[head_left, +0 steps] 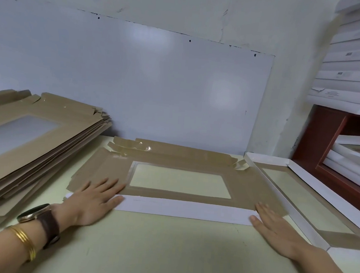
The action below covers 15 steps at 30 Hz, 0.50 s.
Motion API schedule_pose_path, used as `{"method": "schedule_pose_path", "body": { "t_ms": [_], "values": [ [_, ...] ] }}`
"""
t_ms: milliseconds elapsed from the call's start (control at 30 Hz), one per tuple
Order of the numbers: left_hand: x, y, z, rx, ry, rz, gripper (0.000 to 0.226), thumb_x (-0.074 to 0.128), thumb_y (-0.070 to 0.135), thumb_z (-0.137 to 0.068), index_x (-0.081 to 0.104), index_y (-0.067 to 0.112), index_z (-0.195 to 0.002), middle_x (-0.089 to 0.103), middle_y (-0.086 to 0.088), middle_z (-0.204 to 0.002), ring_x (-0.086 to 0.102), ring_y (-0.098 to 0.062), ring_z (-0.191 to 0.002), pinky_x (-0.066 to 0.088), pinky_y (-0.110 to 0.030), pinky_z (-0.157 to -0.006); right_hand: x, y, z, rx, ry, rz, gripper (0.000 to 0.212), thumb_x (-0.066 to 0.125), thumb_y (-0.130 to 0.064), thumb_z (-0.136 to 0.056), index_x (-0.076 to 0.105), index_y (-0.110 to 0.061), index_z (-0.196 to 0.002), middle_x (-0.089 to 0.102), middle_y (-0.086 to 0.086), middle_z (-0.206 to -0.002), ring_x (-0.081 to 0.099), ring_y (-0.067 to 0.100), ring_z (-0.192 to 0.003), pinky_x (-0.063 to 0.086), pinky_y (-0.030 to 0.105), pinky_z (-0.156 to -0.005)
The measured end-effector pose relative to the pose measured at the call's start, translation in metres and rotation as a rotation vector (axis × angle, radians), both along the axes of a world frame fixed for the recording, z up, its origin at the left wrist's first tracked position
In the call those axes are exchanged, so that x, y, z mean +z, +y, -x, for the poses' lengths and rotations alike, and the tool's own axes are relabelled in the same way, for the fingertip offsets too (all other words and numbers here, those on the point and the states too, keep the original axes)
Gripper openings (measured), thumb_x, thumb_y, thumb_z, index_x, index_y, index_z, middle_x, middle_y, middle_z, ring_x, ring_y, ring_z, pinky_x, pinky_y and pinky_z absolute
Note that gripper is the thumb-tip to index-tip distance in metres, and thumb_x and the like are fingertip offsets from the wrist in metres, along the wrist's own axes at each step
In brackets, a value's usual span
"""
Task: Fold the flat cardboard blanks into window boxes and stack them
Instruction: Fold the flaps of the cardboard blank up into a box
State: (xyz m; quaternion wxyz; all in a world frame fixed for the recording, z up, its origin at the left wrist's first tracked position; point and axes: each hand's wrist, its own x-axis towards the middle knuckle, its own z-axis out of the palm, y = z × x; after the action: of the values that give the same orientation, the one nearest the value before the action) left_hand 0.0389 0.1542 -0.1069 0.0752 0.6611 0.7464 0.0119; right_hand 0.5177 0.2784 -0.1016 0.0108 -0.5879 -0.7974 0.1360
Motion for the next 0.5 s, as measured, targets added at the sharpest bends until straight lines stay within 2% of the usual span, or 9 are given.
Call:
{"method": "schedule_pose_path", "body": {
  "t_ms": [167,300,500],
  "values": [
    [-0.002,0.004,0.006,0.009,-0.011,-0.015,0.058,0.005,0.062,-0.095,-0.003,0.045,-0.150,-0.007,0.017,-0.160,-0.009,-0.006,-0.147,-0.005,-0.040,-0.120,0.000,0.004,-0.004,-0.009,0.007,0.004,0.072,0.016,-0.061,-0.097,-0.002,-0.022,-0.155,-0.008,-0.016,-0.160,-0.011,-0.003,-0.145,-0.002,0.026,-0.120],
    [0.000,0.007,0.009,0.032,0.005,-0.044,0.057,0.006,0.061,-0.096,-0.001,0.046,-0.150,-0.003,0.016,-0.160,-0.007,-0.007,-0.148,-0.007,-0.046,-0.118,0.000,0.008,-0.004,-0.011,-0.006,0.003,0.069,0.016,-0.056,-0.100,-0.003,-0.020,-0.155,-0.009,-0.014,-0.161,-0.011,-0.001,-0.145,-0.004,0.024,-0.118],
    [0.002,0.010,0.018,0.062,0.031,-0.024,0.049,0.004,0.050,-0.100,-0.008,0.048,-0.148,-0.006,0.015,-0.160,-0.007,-0.008,-0.148,-0.008,-0.050,-0.117,-0.002,0.013,-0.005,-0.019,-0.005,0.009,0.063,0.017,-0.048,-0.103,-0.004,-0.019,-0.155,-0.010,-0.012,-0.161,-0.011,0.001,-0.146,-0.005,0.022,-0.117]
  ]
}}
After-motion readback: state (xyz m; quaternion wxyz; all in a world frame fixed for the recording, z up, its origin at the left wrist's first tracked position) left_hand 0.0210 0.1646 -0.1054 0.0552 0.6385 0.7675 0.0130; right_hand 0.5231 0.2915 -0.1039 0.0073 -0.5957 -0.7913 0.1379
